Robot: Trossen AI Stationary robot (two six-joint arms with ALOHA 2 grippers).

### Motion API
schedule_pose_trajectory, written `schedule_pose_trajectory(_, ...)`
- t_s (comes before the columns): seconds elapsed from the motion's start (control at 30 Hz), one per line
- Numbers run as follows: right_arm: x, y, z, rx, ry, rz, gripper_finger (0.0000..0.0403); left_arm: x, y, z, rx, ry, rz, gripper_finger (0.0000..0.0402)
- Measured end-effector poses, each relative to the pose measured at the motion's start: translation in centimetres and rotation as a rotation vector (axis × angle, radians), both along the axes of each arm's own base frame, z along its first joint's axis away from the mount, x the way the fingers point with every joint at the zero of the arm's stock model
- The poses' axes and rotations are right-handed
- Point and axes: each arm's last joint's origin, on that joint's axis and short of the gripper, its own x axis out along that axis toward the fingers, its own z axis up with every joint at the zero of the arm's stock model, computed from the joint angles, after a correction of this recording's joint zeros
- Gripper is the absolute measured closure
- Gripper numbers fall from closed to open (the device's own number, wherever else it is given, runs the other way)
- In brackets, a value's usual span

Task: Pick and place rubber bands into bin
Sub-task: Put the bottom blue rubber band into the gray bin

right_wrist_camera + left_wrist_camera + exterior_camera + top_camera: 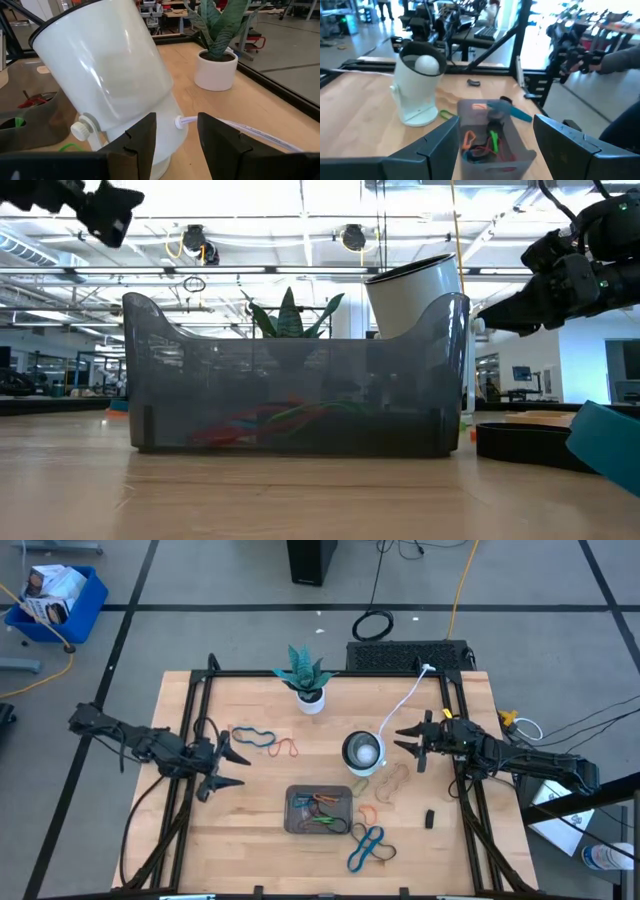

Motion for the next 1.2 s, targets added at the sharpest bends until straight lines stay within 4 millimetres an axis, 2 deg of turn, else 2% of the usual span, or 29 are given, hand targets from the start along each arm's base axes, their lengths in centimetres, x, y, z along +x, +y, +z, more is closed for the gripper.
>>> schedule_pose_trajectory(0.1,0.0,0.0,0.3,0.000,-0.026,-0.001,0.0261,-0.5,0.2,-1.2,-0.024,-0.017,-0.013,0.0144)
schedule_pose_trajectory(0.23,0.1,0.0,0.8,-0.038,-0.046,0.005,0.0261,-1.4,0.5,-1.9,-0.063,-0.071,-0.020,0.0144)
schedule_pose_trajectory(0.37,0.1,0.0,4.5,-0.111,-0.136,0.009,0.0261,-1.9,0.7,-2.2,-0.073,-0.109,-0.020,0.0144)
schedule_pose_trajectory(0.5,0.0,0.2,8.6,-0.182,-0.122,0.034,0.0261,-2.2,0.8,-2.3,-0.078,-0.126,-0.019,0.0144)
schedule_pose_trajectory(0.63,0.4,0.9,12.9,-0.283,-0.027,0.121,0.0261,-2.2,0.8,-2.5,-0.070,-0.110,-0.018,0.0144)
schedule_pose_trajectory(0.8,2.6,2.2,16.7,-0.361,0.120,0.251,0.0261,-2.2,0.8,-2.7,-0.071,-0.093,-0.017,0.0144)
schedule_pose_trajectory(0.93,5.5,4.2,17.6,-0.446,0.301,0.335,0.0261,-2.2,0.8,-2.8,-0.069,-0.085,-0.017,0.0144)
schedule_pose_trajectory(1.1,9.0,8.5,17.5,-0.607,0.435,0.398,0.0261,-2.2,0.8,-2.7,-0.072,-0.088,-0.017,0.0144)
schedule_pose_trajectory(1.2,10.3,11.2,16.7,-0.646,0.479,0.456,0.0261,-2.2,0.8,-2.8,-0.070,-0.084,-0.016,0.0144)
